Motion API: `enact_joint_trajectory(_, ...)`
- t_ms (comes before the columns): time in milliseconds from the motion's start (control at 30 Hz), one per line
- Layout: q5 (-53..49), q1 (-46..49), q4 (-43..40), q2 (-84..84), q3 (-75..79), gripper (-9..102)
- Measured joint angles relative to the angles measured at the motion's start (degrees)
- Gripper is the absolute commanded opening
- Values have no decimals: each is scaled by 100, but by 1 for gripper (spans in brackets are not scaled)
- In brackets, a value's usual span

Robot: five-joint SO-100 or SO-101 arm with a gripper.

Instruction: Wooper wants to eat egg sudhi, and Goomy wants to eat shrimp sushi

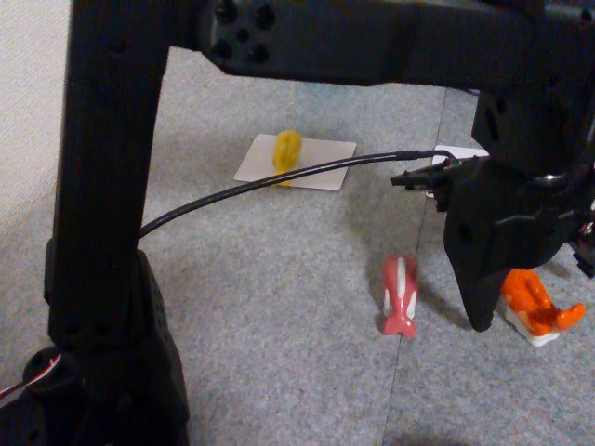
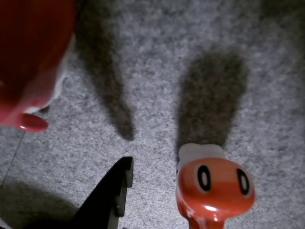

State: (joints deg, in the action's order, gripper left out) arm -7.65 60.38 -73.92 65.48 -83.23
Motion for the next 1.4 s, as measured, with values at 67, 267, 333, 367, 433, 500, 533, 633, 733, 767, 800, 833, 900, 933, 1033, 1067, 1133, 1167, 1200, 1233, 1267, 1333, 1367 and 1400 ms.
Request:
enact_joint_trajectory(67, 0, 0, 18, 0, 9, 36)
enact_joint_trajectory(267, -44, 0, 132, 0, 9, 26)
enact_joint_trajectory(333, -44, 0, 132, 0, 9, 25)
enact_joint_trajectory(367, -44, 0, 149, 0, 9, 25)
enact_joint_trajectory(433, -44, 0, 158, 0, 9, 23)
enact_joint_trajectory(500, -44, 0, 158, 0, 9, 22)
enact_joint_trajectory(533, -44, 0, 158, 0, 9, 20)
enact_joint_trajectory(633, -44, 0, 176, 0, 9, 15)
enact_joint_trajectory(733, -44, 0, 211, 0, 9, 10)
enact_joint_trajectory(767, -44, 0, 211, 0, 9, 8)
enact_joint_trajectory(800, -44, 0, 202, 0, 9, 7)
enact_joint_trajectory(833, 18, 0, 167, 0, 9, 6)
enact_joint_trajectory(900, -44, 0, 193, 0, 9, 4)
enact_joint_trajectory(933, -44, 0, 193, 0, 9, 4)
enact_joint_trajectory(1033, 62, 0, 158, 0, 9, 4)
enact_joint_trajectory(1067, 141, 0, 158, 0, 9, 4)
enact_joint_trajectory(1133, 299, -9, 97, 0, 9, 4)
enact_joint_trajectory(1167, 396, -18, 88, 0, 9, 4)
enact_joint_trajectory(1200, 519, -35, 88, 0, 9, 4)
enact_joint_trajectory(1233, 677, -88, 88, 9, 9, 4)
enact_joint_trajectory(1267, 844, -149, 88, 26, 9, 4)
enact_joint_trajectory(1333, 1169, -316, 18, 141, 9, 4)
enact_joint_trajectory(1367, 1327, -413, 0, 229, 9, 4)
enact_joint_trajectory(1400, 1503, -519, -26, 316, 9, 4)
